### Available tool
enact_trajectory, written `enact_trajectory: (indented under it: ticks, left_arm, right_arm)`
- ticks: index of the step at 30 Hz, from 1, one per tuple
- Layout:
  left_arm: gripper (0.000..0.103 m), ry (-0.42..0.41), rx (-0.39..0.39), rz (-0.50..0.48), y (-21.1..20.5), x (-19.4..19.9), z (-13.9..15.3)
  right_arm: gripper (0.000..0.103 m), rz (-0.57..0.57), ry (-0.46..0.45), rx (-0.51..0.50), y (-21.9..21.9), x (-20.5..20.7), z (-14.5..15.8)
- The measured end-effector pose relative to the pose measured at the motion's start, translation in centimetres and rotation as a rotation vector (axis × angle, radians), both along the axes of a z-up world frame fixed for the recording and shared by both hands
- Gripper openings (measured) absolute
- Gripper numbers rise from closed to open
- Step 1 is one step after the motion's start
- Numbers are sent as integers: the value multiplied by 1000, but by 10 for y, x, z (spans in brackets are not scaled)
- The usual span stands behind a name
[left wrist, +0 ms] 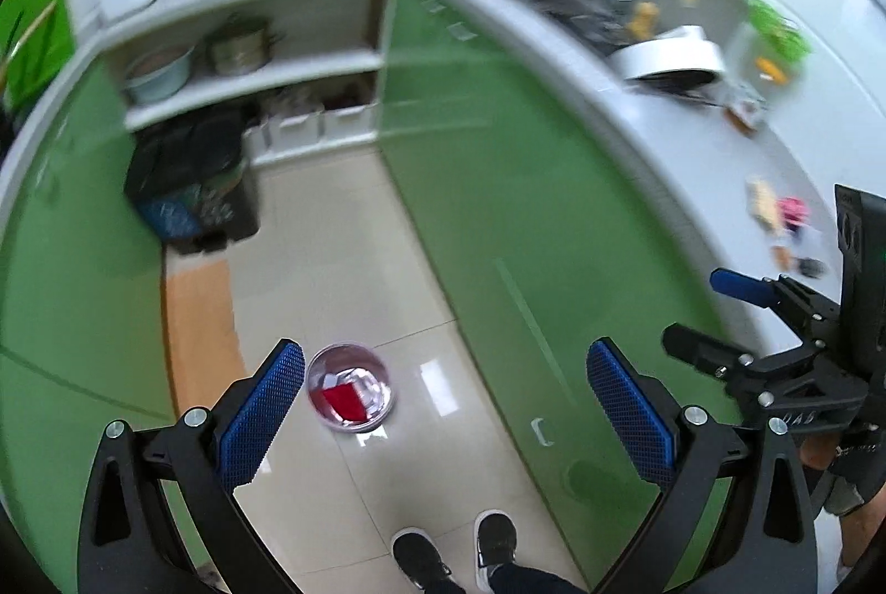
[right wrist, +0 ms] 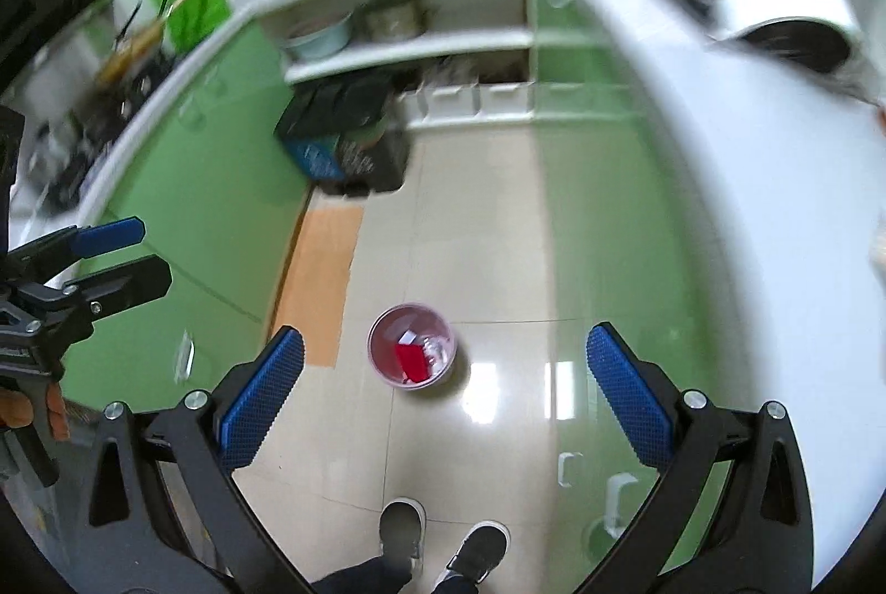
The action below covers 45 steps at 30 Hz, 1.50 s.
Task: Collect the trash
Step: 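Return both empty tools to the counter, then grasp the loofah sponge with the left tool and lift it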
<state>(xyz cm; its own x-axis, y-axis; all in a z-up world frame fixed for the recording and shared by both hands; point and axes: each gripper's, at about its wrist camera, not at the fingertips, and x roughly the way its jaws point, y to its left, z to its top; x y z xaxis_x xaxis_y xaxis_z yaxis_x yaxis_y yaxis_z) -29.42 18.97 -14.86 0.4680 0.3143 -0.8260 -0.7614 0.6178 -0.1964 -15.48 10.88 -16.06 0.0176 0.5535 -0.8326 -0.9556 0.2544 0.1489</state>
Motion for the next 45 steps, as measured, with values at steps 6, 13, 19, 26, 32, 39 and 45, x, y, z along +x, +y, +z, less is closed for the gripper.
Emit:
enact_trajectory:
  ticks: [6, 13, 19, 26, 32, 39, 45]
  left_arm:
    - [98, -28, 19, -175, -36, 62, 57]
    - [98, -76, 34, -370, -79, 154, 85]
    - [98, -89, 54, -479, -117, 229, 96]
    - [98, -65, 65, -527, -131, 302, 89]
    - [98, -5, 64, -570, -125, 356, 70]
    - [98, 60, 78, -626, -115, 407, 39]
    - [98, 124, 58, -662, -104, 447, -1]
  right_arm:
    - [100, -203, -53, 21, -95, 61, 63]
    - [100, -418, -89, 28, -194, 126, 89]
    - [100, -513, -94, 33, -253, 181, 97]
    - [100, -537, -84, 36, -277, 224, 96]
    - [100, -566, -63, 31, -276, 247, 88]
    - [100, -591, -44, 11, -265, 266, 79]
    - [100, -629, -24, -6, -260, 284, 65]
